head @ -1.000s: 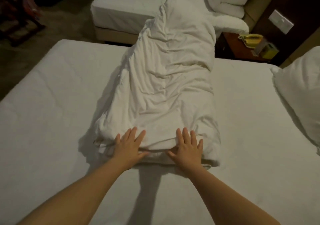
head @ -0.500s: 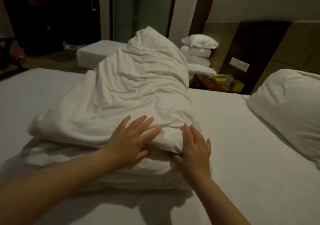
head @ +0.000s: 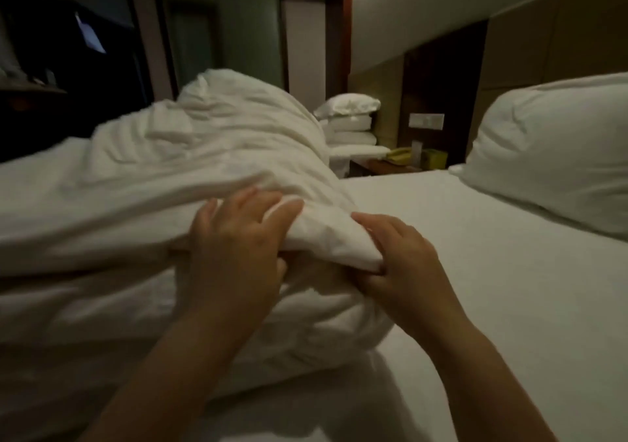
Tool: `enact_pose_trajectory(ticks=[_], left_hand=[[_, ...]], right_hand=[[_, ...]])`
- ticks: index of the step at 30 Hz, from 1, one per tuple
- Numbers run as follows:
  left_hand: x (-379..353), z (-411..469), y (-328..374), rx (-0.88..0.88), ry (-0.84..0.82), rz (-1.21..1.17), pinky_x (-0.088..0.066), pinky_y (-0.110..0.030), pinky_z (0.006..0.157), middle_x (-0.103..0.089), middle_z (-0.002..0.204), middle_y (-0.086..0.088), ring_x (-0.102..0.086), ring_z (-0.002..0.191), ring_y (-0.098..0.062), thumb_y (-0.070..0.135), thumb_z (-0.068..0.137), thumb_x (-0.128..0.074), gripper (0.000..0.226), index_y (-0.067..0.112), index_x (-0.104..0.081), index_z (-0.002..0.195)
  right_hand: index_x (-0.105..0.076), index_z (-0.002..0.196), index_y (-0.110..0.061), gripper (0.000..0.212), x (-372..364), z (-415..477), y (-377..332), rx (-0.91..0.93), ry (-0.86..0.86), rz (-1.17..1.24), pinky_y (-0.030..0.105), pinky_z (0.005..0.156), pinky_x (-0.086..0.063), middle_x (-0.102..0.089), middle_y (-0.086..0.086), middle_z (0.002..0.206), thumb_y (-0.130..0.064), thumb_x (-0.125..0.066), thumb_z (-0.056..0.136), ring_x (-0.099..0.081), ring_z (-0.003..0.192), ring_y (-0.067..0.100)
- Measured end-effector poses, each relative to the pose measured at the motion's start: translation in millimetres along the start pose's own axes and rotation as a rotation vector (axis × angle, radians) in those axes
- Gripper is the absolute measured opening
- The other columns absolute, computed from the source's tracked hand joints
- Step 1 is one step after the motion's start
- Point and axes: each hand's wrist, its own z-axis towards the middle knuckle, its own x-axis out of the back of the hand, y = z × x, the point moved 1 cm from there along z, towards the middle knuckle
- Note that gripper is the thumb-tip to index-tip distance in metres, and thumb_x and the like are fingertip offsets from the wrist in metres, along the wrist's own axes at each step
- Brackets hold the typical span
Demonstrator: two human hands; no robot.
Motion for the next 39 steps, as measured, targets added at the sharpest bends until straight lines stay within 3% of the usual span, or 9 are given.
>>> enact_pose_trajectory(ticks=[8,16,21,25,28,30,34,36,39], left_hand=[[-12.5,-15.0,1.3,-0.066,0.123,-0.049,-0.035,-0.054,0.096,-0.068,0.111,-0.006,-0.059,0.108,-0.031,0.035,0.085,-0.059,0.031,0.021,-0.068,0.111],[-11.4,-22.8,2.7,0.027,0.262,-0.194,-0.039,-0.042,0.085,-0.068,0.08,-0.005,-0.062,0.085,-0.029,0.021,0.076,-0.046,0.029,0.015,-0.073,0.084],[-20.8,-28.8,5.3,0.058,0.351,-0.126,-0.029,-0.035,0.082,-0.064,0.071,-0.002,-0.049,0.083,-0.02,0.002,0.06,-0.057,0.024,0.017,-0.07,0.075],[-23.7,-42.5,16.8,-0.002,0.33,-0.198,-0.035,-0.046,0.095,-0.066,0.099,-0.004,-0.056,0.101,-0.026,0.014,0.074,-0.054,0.03,0.019,-0.065,0.101],[-31.8,-65.0,22.2,-0.159,0.237,-0.104,-0.027,-0.05,0.104,-0.049,0.131,-0.006,-0.045,0.123,-0.026,0.045,0.086,-0.054,0.047,0.026,-0.047,0.128],[-35.3,-73.2,11.3,-0.208,0.202,0.009,-0.023,-0.051,0.107,-0.037,0.142,-0.006,-0.037,0.131,-0.026,0.062,0.084,-0.05,0.065,0.029,-0.038,0.138],[-27.6,-68.1,-21.0,-0.256,0.09,0.108,-0.02,-0.055,0.107,-0.027,0.149,-0.008,-0.028,0.137,-0.029,0.071,0.08,-0.038,0.08,0.027,-0.025,0.147],[-26.2,-51.5,-27.7,-0.293,0.085,0.123,-0.022,-0.054,0.105,-0.03,0.148,-0.007,-0.031,0.135,-0.028,0.064,0.091,-0.03,0.069,0.024,-0.024,0.147],[-23.7,-2.7,-31.7,-0.228,0.094,0.16,-0.027,-0.044,0.091,-0.042,0.131,-0.006,-0.042,0.118,-0.029,0.039,0.095,-0.037,0.051,0.019,-0.031,0.142]], right_hand=[[-0.052,0.133,-0.021,0.05,-15.9,-15.5,12.5,-0.099,0.127,0.057,0.026,0.088,-0.047,-0.063,-0.001,0.122,-0.019,-0.068,0.085,-0.059,0.106,0.017],[-0.056,0.106,-0.016,0.016,-17.3,-42.2,18.1,-0.261,0.04,-0.095,0.027,0.051,-0.033,-0.063,0.004,0.081,-0.022,-0.048,0.093,-0.048,0.06,0.019],[-0.065,0.103,-0.009,0.019,-10.5,-58.0,14.3,-0.131,0.314,-0.169,0.012,0.041,-0.026,-0.057,0.001,0.058,-0.014,-0.054,0.09,-0.042,0.042,0.015],[-0.053,0.127,-0.014,0.035,-20.5,-70.0,16.7,-0.353,0.297,0.063,0.011,0.043,-0.035,-0.053,-0.012,0.067,-0.019,-0.059,0.092,-0.052,0.054,0.008],[-0.032,0.141,-0.027,0.072,-30.8,-81.3,3.6,-0.4,0.22,0.212,0.024,0.067,-0.049,-0.06,-0.003,0.11,-0.048,-0.056,0.076,-0.062,0.089,0.021],[-0.012,0.149,-0.034,0.093,-34.2,-86.2,-6.0,-0.47,0.107,0.226,0.03,0.083,-0.045,-0.04,0.001,0.14,-0.054,-0.064,0.074,-0.051,0.117,0.022],[0.016,0.147,-0.04,0.122,-37.7,-90.9,-30.3,-0.581,-0.068,0.217,0.033,0.087,-0.043,-0.022,0.001,0.15,-0.057,-0.074,0.067,-0.047,0.126,0.028],[0.018,0.146,-0.038,0.123,-42.6,-82.5,-40.4,-0.592,-0.084,0.173,0.037,0.09,-0.045,-0.021,0.001,0.15,-0.064,-0.07,0.066,-0.05,0.122,0.031],[0.001,0.151,-0.03,0.081,-44.4,-38.3,-47.4,-0.612,0.07,0.154,0.037,0.082,-0.044,-0.032,0.006,0.144,-0.041,-0.053,0.09,-0.053,0.112,0.036]])
